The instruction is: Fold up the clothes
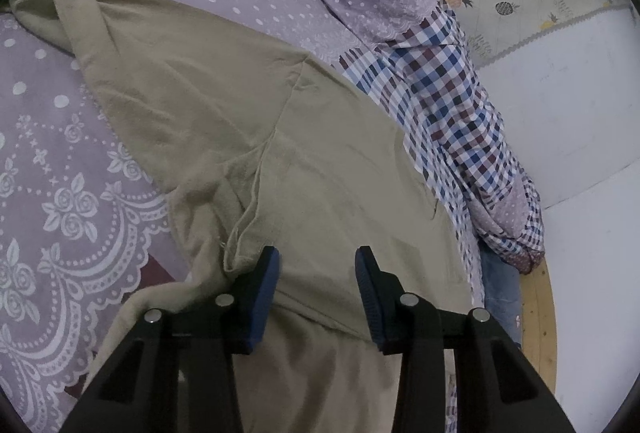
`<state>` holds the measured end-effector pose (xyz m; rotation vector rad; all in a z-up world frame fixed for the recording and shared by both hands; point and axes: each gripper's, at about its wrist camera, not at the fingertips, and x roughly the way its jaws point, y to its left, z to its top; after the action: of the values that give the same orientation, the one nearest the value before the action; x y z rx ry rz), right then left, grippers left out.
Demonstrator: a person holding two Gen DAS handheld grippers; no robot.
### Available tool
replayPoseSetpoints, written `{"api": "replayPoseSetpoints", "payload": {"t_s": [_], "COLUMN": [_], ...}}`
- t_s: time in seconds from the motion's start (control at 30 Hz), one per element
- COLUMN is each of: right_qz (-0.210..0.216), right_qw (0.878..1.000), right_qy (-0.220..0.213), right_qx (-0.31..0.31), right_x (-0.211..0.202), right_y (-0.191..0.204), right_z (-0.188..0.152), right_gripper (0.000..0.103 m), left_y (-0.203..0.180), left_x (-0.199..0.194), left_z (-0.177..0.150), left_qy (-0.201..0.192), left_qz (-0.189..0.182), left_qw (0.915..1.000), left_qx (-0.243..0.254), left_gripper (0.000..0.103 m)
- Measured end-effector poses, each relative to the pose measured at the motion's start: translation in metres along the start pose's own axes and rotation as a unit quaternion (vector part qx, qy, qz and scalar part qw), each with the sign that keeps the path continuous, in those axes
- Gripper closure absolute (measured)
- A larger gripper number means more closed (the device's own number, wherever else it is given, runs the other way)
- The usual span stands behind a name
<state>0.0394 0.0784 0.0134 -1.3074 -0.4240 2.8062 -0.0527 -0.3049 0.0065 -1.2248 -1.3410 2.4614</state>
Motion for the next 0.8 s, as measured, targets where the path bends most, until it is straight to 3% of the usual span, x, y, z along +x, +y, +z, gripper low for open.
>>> {"api": "replayPoseSetpoints", "payload": {"t_s": [0.17, 0.3, 0.33, 0.37, 0.43, 0.57, 0.8], "right_qz": [0.004, 0.059, 0.073, 0.084, 0.111, 0.158, 0.176], "right_qw": [0.997, 0.988, 0.985, 0.982, 0.975, 0.958, 0.943], "right_qy": [0.032, -0.006, -0.013, -0.022, -0.038, -0.018, 0.036], "right_qx": [0.068, 0.143, 0.155, 0.166, 0.189, 0.24, 0.28], "right_x": [0.008, -0.012, -0.013, -0.012, -0.008, 0.04, 0.131], "right_y": [-0.03, -0.056, -0.06, -0.064, -0.071, -0.089, -0.11], "right_z": [-0.012, 0.0, 0.006, 0.017, 0.037, 0.083, 0.128], "right_gripper": [0.102, 0.095, 0.085, 0.069, 0.054, 0.051, 0.051], "left_y": [0.003, 0.003, 0.002, 0.001, 0.0, -0.001, 0.001], "left_x": [-0.005, -0.006, -0.005, -0.005, -0.005, -0.006, -0.008], "left_z": [0.003, 0.002, 0.002, 0.002, 0.001, 0.001, 0.003], "left_qy": [-0.003, -0.003, -0.004, -0.005, -0.007, -0.015, -0.021], "left_qz": [-0.004, -0.001, 0.001, 0.004, 0.005, 0.007, 0.005], "left_qw": [1.0, 1.0, 0.9999, 0.9999, 0.9999, 0.9997, 0.9994], "left_qx": [-0.001, 0.007, 0.011, 0.014, 0.015, 0.019, 0.026], "left_gripper": [0.061, 0.061, 0.061, 0.061, 0.061, 0.061, 0.061]}}
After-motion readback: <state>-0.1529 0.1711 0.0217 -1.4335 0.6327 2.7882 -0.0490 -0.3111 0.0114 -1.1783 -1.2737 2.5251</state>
